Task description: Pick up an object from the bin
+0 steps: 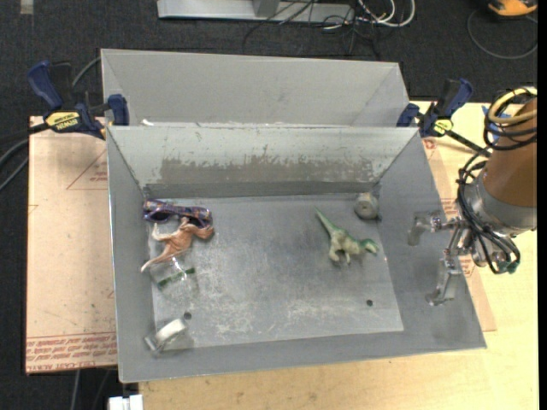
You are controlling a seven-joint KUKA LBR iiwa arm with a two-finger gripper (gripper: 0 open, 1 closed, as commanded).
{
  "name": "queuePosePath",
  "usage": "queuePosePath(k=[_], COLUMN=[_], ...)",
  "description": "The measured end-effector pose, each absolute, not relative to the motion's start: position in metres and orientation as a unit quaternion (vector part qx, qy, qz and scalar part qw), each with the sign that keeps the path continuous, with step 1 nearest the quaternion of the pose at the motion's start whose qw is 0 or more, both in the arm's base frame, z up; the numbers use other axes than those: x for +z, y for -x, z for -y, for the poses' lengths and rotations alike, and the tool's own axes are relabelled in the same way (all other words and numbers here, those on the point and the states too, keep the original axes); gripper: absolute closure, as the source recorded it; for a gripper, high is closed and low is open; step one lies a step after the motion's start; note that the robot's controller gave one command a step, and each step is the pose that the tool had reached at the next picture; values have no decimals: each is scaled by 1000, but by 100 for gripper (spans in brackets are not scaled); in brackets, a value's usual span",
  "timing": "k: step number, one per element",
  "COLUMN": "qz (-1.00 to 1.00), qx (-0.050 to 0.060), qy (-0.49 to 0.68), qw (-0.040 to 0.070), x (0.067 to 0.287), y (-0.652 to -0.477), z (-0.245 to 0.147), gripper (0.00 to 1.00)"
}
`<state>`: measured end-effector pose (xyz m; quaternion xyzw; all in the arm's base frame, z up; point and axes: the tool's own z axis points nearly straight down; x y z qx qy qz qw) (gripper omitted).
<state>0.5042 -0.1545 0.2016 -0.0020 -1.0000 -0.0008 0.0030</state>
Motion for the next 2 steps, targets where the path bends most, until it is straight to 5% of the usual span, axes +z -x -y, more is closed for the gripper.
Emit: queuePosePath(k=[1, 2], qz=[1000, 1000], qx=[0, 0], qy=[-1, 2], qw=[-1, -4], x=[206, 70], y=[-506, -556], z=[154, 94], gripper=[0, 0])
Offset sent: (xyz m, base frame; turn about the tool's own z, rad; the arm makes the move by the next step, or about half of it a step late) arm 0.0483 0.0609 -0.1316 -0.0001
